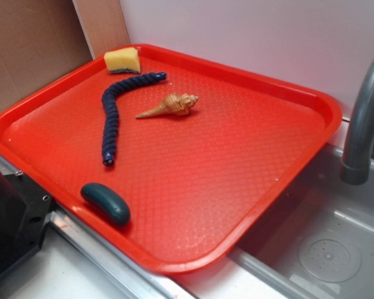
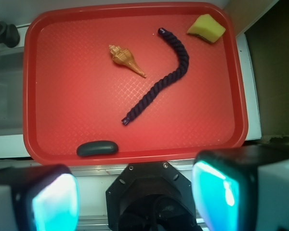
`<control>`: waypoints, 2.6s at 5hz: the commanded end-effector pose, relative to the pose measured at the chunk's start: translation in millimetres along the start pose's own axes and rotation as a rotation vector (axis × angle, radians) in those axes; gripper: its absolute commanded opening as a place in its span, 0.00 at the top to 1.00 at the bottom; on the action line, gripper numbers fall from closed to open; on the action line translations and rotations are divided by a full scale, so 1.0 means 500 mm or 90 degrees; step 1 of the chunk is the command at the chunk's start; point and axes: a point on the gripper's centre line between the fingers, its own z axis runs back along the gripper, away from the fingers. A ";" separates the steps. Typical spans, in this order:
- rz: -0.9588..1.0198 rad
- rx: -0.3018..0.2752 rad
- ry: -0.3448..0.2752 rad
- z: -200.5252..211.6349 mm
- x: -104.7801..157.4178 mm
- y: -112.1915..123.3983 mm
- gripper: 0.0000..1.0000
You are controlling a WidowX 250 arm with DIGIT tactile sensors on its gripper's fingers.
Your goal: Grab the green sponge.
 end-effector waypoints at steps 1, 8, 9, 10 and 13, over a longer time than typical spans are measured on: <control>0.000 0.000 0.000 0.000 0.000 0.000 0.00; -0.233 -0.023 -0.067 -0.311 0.330 0.259 0.00; -0.300 -0.016 -0.085 -0.353 0.364 0.260 0.00; -0.384 0.009 -0.103 -0.374 0.361 0.267 0.00; -0.377 0.037 -0.107 -0.420 0.355 0.327 0.00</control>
